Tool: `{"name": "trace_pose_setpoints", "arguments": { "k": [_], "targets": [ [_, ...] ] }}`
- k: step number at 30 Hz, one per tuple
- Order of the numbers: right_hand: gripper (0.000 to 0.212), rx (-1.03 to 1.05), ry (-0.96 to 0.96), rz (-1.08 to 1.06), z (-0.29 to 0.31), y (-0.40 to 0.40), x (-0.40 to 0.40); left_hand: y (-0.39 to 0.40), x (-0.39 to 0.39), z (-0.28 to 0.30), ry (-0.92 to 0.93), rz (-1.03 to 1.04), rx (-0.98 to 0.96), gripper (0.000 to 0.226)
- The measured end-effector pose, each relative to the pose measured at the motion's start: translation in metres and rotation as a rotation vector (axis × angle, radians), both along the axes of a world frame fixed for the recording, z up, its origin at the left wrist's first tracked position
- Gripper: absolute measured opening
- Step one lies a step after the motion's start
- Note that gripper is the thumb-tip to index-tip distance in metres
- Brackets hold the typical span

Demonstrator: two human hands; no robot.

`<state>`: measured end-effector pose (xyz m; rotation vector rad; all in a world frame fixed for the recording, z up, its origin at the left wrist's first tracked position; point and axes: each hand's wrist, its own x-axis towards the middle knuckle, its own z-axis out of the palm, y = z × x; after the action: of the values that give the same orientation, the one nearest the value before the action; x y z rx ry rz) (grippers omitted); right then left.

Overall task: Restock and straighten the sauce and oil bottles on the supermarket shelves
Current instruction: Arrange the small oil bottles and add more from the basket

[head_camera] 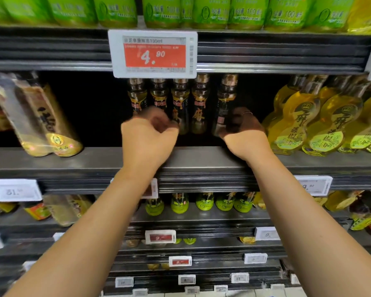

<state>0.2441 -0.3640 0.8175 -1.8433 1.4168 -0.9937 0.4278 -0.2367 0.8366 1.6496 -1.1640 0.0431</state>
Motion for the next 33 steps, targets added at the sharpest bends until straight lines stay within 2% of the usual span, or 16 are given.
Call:
{"name": "trace_pose_setpoints", "arguments": {
  "k": [2,4,7,10,13,20,33],
  "targets": [
    [0.058,0.005,0.073,0.01,0.004,-0.002,0.001,0.004,0.018,-0.001,0.079,0.105,-0.078,0.025],
    [0.06,0.006,0.135,0.01,0.009,-0.004,0.002,0.001,0.034,0.001,0.142,0.159,-0.047,0.045],
    [0.061,-0.001,0.195,0.006,0.015,-0.005,0.005,-0.009,0.052,0.004,0.158,0.209,0.195,0.074],
    [0.058,-0.034,0.232,-0.015,0.017,-0.002,0.009,-0.017,0.061,0.005,0.186,0.081,0.364,0.092],
    [0.06,-0.046,0.268,-0.003,0.017,0.0,0.012,-0.021,0.059,0.002,0.229,-0.019,0.373,0.09],
    [0.057,-0.031,0.23,0.029,0.012,0.0,0.01,-0.021,0.058,-0.004,0.111,0.056,0.389,0.063],
    [0.069,-0.056,0.288,-0.024,0.014,-0.002,0.016,-0.024,0.061,-0.007,0.11,0.012,0.387,0.064]
  ]
}}
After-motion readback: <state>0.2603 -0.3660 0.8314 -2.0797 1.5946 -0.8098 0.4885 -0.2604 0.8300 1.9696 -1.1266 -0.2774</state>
